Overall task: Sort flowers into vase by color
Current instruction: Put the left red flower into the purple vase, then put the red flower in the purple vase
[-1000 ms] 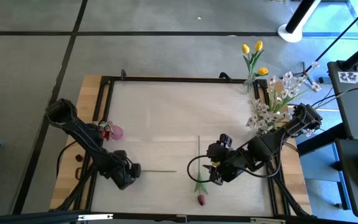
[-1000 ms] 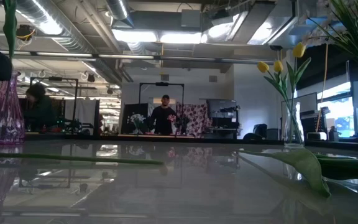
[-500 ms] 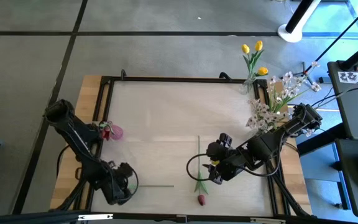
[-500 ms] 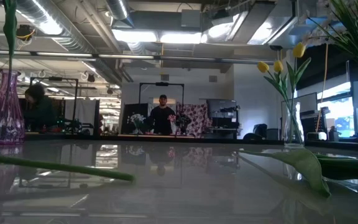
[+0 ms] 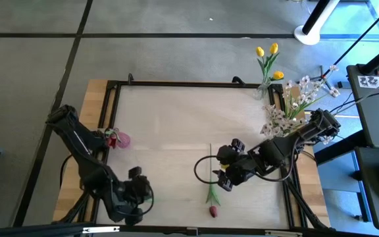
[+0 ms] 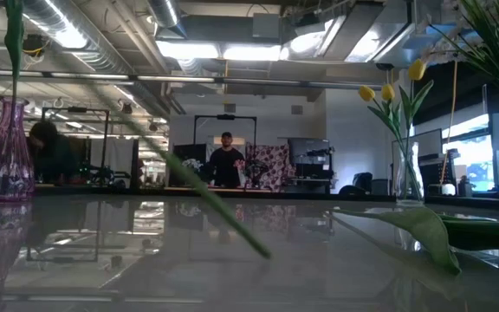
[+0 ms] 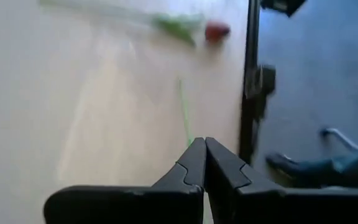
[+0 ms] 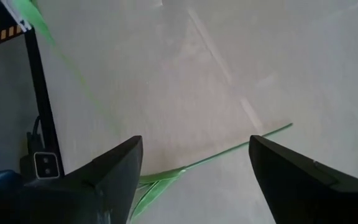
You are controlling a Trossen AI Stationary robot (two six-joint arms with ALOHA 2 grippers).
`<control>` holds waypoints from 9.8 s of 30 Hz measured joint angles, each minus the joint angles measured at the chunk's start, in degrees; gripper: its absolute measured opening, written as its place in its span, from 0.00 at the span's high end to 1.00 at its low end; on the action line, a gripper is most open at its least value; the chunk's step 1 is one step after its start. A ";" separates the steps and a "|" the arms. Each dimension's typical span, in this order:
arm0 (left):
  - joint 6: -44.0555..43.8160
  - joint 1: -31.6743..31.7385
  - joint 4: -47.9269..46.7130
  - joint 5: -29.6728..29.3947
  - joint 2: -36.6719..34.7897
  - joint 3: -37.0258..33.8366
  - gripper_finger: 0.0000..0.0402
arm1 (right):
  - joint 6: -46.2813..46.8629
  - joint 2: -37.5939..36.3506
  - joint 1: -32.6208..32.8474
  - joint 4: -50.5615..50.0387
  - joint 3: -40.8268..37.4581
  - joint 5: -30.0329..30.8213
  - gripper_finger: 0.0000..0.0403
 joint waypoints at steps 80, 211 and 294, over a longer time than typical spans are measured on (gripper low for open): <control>24.26 54.44 3.36 -4.47 -18.79 -7.82 1.00 | -21.48 -0.52 -9.10 -6.76 21.84 -2.63 0.27; 3.71 56.21 -17.03 55.96 -63.89 -2.25 0.75 | -29.69 -0.50 -18.37 -6.58 20.96 12.51 0.27; 38.83 66.97 29.99 36.72 -60.31 1.55 0.76 | -33.62 26.08 -15.69 10.43 15.59 -9.85 0.98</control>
